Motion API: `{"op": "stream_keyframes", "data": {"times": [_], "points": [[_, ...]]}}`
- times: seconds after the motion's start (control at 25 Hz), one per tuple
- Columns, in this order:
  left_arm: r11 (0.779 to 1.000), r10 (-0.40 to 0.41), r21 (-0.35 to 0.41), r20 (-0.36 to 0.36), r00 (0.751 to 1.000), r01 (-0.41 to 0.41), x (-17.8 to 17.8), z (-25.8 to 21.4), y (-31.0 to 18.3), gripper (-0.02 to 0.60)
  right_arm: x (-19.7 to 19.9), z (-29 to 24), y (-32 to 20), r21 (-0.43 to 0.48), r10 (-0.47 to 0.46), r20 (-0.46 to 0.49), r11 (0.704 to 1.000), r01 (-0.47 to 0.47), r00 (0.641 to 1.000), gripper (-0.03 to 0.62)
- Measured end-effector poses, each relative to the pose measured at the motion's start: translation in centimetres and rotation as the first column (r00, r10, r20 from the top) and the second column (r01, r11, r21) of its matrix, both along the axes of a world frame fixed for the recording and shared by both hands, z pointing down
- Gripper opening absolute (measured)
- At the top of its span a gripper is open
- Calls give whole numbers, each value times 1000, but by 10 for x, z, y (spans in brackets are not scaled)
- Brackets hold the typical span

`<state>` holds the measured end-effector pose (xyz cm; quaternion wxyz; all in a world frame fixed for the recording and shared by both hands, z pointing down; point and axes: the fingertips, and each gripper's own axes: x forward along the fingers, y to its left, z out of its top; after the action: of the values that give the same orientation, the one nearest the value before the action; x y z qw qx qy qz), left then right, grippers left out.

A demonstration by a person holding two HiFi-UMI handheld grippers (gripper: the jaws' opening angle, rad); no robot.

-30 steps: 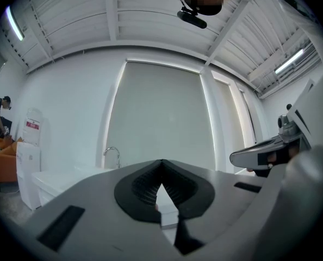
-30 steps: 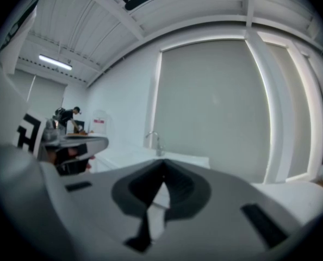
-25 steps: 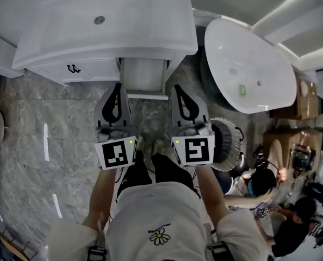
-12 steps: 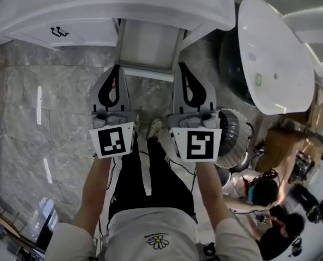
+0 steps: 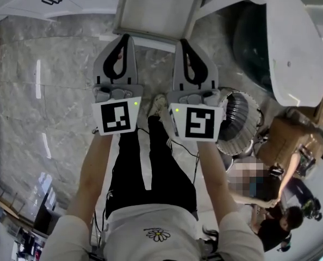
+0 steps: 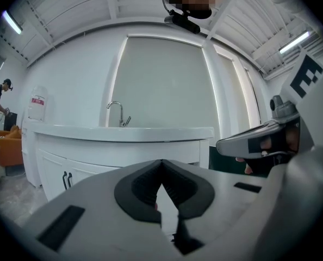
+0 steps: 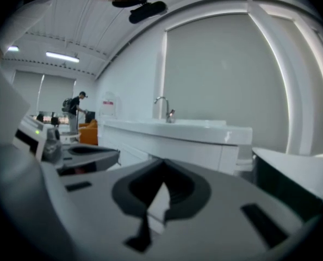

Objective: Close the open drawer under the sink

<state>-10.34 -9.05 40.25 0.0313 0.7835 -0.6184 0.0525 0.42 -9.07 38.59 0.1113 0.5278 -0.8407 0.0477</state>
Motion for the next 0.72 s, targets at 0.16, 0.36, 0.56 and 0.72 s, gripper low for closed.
{"op": "stream_keyframes", "data": {"times": [0.16, 0.36, 0.56, 0.72], "points": [[1000, -3, -10, -10, 1000, 3, -1, 14, 10, 17, 3, 19, 7, -38, 7, 0, 999, -7, 1000, 28], [999, 5, -42, -14, 1000, -5, -2, 30, 19, 17, 2, 27, 10, -47, 4, 5, 999, -4, 1000, 28], [997, 17, -78, -8, 1000, -17, 1, 47, 25, 17, -2, 33, 12, -52, -3, 3, 999, 3, 1000, 28], [995, 14, -102, -49, 999, -19, 4, 65, 30, 18, 2, 38, 15, -63, -8, 1, 998, 8, 1000, 28]]}}
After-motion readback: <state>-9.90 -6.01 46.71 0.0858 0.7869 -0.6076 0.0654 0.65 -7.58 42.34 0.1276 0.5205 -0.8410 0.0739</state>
